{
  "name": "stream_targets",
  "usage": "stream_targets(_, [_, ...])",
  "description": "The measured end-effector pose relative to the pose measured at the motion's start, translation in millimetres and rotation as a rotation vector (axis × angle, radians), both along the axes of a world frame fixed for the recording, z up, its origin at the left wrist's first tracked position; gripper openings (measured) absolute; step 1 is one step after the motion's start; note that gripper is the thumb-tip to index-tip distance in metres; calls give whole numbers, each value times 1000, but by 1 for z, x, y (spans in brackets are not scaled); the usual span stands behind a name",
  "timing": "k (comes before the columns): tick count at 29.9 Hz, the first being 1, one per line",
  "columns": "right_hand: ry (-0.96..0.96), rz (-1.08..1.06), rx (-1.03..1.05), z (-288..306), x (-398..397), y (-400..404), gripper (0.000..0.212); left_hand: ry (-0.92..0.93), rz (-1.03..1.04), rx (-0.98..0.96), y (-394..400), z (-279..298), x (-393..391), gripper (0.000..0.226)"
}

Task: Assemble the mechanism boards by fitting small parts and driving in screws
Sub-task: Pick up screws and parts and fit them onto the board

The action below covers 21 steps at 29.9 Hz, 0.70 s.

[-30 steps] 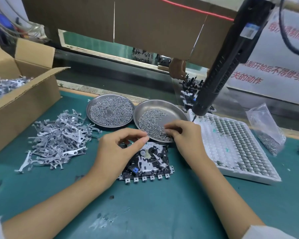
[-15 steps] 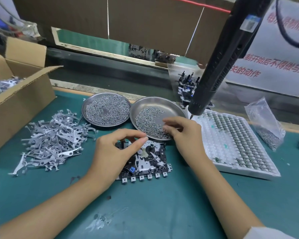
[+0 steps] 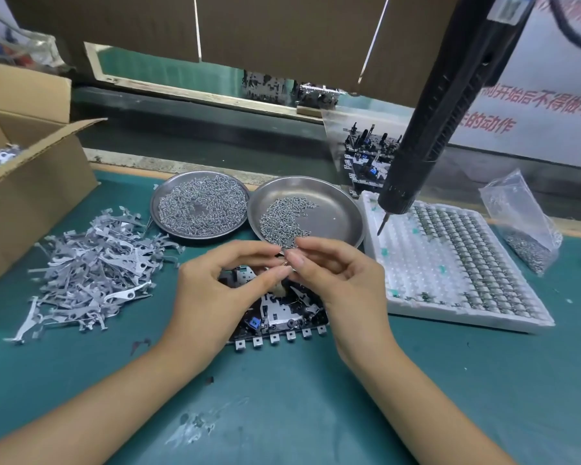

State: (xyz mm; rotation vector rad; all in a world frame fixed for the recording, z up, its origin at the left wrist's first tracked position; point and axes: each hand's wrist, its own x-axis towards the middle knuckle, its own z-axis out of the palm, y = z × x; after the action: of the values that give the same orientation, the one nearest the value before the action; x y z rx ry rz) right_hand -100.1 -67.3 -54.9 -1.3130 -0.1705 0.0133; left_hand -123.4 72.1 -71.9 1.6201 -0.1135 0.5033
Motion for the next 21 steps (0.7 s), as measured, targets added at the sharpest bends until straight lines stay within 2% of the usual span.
stream_targets(8, [-229, -75, -174, -3, -6, 1, 30, -12, -1, 33, -1, 0, -1, 21])
stream_targets(16, [-200, 38, -163, 4, -3, -4, 20, 0, 17, 70, 1, 0, -1, 20])
stream_targets(21, [-304, -23, -403, 29, 10, -36, 32, 4, 41, 71, 3, -2, 0, 17])
